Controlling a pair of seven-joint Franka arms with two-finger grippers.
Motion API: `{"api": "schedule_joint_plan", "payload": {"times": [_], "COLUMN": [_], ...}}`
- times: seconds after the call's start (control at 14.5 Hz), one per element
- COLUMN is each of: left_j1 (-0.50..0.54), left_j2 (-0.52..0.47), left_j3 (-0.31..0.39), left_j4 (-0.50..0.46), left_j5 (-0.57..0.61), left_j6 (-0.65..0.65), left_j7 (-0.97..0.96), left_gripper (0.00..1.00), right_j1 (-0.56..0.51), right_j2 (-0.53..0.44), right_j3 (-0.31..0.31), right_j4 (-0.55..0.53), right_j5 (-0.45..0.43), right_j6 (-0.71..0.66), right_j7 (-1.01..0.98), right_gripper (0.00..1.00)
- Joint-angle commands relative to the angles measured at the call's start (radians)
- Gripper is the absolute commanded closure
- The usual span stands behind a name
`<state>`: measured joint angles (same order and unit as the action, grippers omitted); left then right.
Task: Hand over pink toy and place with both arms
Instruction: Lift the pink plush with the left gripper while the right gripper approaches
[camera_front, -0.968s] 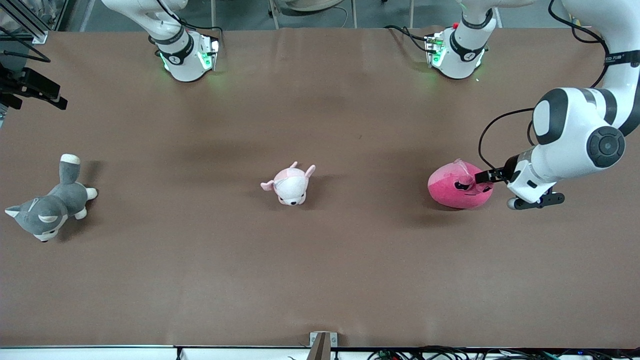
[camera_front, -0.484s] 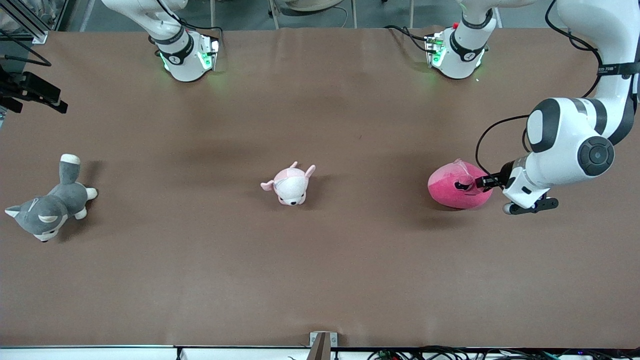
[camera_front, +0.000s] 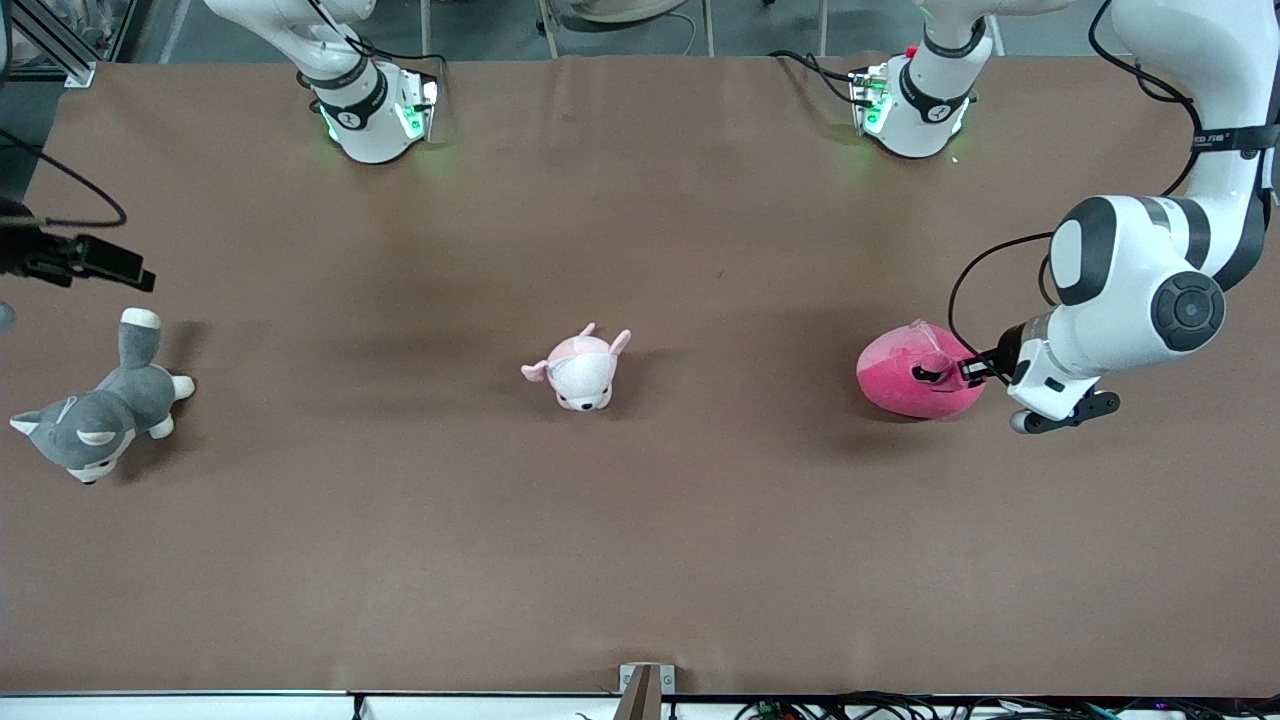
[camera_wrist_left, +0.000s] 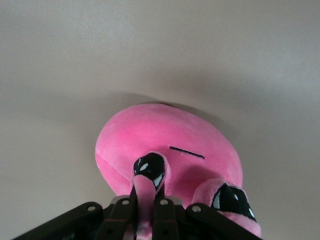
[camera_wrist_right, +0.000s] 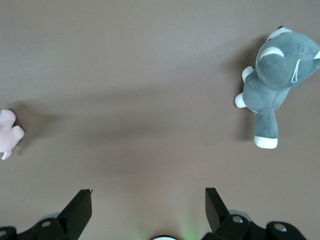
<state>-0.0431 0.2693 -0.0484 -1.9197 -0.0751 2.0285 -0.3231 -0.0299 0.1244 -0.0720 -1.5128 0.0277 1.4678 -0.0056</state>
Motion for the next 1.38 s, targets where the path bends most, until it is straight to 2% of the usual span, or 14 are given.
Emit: {"api": "schedule_joint_plan", "payload": {"times": [0.0, 0.21, 0.41, 0.55, 0.76, 0.9, 1.11, 1.31], "left_j1": [-0.004, -0.006, -0.004, -0.004, -0.015, -0.043, -0.150, -0.225], "left_j2": [-0.024, -0.024, -0.027, -0.028, -0.025, -0.009, -0.007, 0.010], "left_j3": [-0.036, -0.105, -0.209, -0.295, -0.419, -0.504, -0.508, -0.507], "left_j4": [0.079, 0.232, 0.399, 0.497, 0.559, 0.599, 0.599, 0.599], "left_j5": [-0.011, -0.012, -0.017, -0.064, -0.097, -0.095, -0.095, -0.094], "left_j6": [-0.091, -0.241, -0.397, -0.441, -0.430, -0.386, -0.256, -0.153], "left_j7": [-0.068, -0.172, -0.299, -0.408, -0.575, -0.681, -0.790, -0.846], "left_gripper": [0.92, 0.92, 0.92, 0.92, 0.92, 0.92, 0.92, 0.92], "right_j1": [0.001, 0.008, 0.112, 0.175, 0.275, 0.332, 0.373, 0.424], "right_j2": [0.017, 0.017, 0.017, 0.017, 0.018, 0.017, 0.017, 0.017], "right_j3": [0.011, 0.021, 0.021, 0.020, 0.021, 0.020, 0.020, 0.021], "right_j4": [0.008, 0.006, 0.006, 0.003, 0.008, 0.009, 0.020, 0.023], "right_j5": [0.000, 0.020, 0.043, 0.116, 0.172, 0.195, 0.280, 0.297], "right_j6": [-0.003, -0.014, -0.014, -0.012, 0.003, 0.037, 0.060, 0.088], "right_j7": [0.028, 0.291, 0.580, 0.793, 1.069, 1.159, 1.324, 1.436], "right_gripper": [0.00, 0.00, 0.00, 0.00, 0.00, 0.00, 0.00, 0.00]}}
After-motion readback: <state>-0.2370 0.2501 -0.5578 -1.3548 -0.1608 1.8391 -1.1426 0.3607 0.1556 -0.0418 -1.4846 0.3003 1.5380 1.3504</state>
